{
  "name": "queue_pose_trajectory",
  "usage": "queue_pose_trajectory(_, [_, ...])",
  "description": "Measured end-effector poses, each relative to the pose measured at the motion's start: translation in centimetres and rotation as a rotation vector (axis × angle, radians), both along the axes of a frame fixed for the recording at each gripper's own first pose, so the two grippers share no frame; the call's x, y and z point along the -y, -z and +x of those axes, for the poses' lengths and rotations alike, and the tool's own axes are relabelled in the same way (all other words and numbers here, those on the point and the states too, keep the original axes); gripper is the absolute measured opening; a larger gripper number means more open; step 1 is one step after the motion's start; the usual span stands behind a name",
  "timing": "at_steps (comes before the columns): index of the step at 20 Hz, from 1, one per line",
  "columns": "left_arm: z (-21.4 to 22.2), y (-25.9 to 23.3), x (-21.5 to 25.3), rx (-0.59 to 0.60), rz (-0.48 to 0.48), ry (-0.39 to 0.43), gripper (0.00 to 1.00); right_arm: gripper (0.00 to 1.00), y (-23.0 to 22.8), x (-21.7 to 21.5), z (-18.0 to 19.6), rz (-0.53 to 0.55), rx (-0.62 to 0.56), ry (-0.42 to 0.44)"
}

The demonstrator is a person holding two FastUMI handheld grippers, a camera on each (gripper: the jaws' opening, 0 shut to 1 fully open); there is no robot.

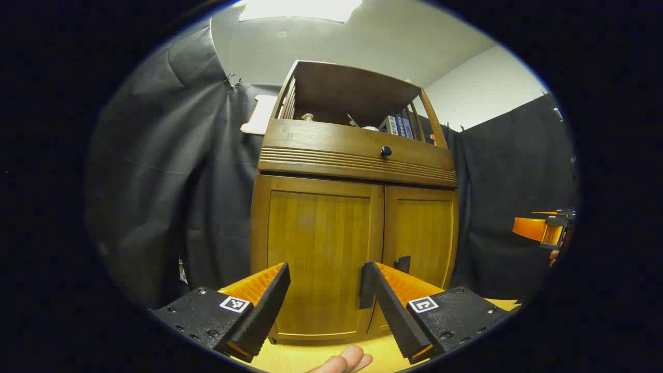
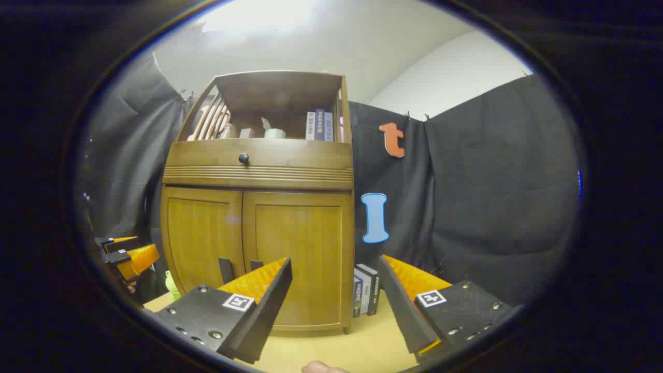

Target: Open the right door of the double-door shoe cabinet with the right hand, and open the left door with the left hand.

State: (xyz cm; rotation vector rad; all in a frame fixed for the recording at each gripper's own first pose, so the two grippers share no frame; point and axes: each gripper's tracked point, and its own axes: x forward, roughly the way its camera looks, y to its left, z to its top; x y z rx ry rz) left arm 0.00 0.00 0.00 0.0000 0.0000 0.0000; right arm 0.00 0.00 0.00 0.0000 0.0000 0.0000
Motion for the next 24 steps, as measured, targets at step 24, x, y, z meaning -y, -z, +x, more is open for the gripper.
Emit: queue_pose_trajectory(24, [-1.0,-1.9,-5.1,0.031,-0.044,-0.074,0.92,0.94,5.6,-9.8,9.0,0.014,-0.134,-0.131])
